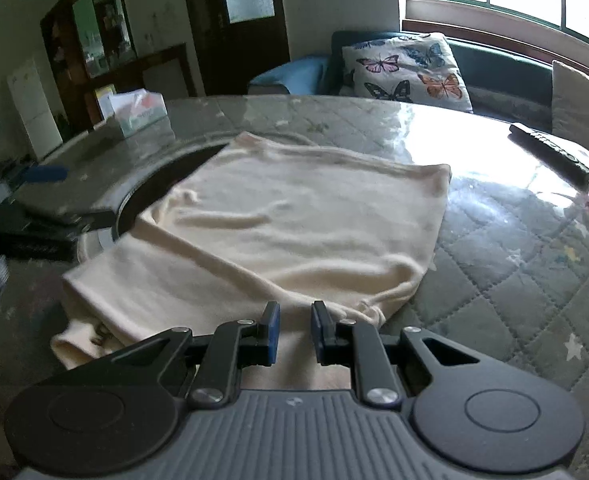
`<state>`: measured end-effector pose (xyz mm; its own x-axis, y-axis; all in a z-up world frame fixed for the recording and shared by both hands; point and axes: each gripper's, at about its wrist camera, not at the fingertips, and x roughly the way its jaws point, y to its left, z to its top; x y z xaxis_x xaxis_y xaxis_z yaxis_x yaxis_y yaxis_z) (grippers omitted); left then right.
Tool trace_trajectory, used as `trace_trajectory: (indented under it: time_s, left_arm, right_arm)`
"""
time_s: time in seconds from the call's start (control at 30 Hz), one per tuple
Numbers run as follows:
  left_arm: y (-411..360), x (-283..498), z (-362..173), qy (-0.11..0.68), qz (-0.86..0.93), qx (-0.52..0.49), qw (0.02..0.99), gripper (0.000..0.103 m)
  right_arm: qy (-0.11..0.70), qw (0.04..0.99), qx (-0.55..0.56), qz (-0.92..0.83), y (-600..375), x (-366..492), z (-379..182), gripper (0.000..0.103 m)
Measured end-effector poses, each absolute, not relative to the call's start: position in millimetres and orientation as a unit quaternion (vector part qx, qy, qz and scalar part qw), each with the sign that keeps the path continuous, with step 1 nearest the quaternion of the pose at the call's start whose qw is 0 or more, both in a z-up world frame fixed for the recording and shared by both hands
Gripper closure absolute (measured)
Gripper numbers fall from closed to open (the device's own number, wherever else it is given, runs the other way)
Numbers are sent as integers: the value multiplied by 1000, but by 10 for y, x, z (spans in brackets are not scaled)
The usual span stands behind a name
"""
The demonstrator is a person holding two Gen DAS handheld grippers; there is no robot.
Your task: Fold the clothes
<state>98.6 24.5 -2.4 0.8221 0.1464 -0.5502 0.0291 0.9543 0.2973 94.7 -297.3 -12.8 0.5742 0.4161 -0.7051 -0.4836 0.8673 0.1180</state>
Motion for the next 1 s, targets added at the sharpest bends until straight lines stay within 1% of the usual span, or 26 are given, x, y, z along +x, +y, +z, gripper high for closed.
trace_trajectory:
  time_s: [0.23,0.4,0.53,0.6,0.63,0.83,0.93,1.0]
  left_arm:
    - [171,1208,-239,313,22,168,935,0]
    - [163,1209,-322,314,18,178,932,0]
    - [153,1132,-265,305,12,181,935,0]
    - [136,1068,-251,301,8,184,936,0]
    - [127,1035,-245,299,5,186,936,0]
    - [103,776,-234,294,-7,201,934,0]
    - [109,636,-229,290,-13,214,933,0]
    - [110,550,-226,287,-17,221,932,0]
  right_arm:
    - [372,886,-78,265,-2972,818,-20,87]
    - [379,881,-97,266,-2960,751,-110,87]
    - [361,885,-116,271,-2922,614,-37,86]
    - [351,885,-120,282,-2888,553,6,81]
    - [347,884,-123,288,-2869,526,15,76]
    - [361,880,-125,283,-2843,462,-136,76]
    - [357,882,-118,283,-2851,431,-104,70]
    - [358,882,-122,282,-2838,422,-117,70]
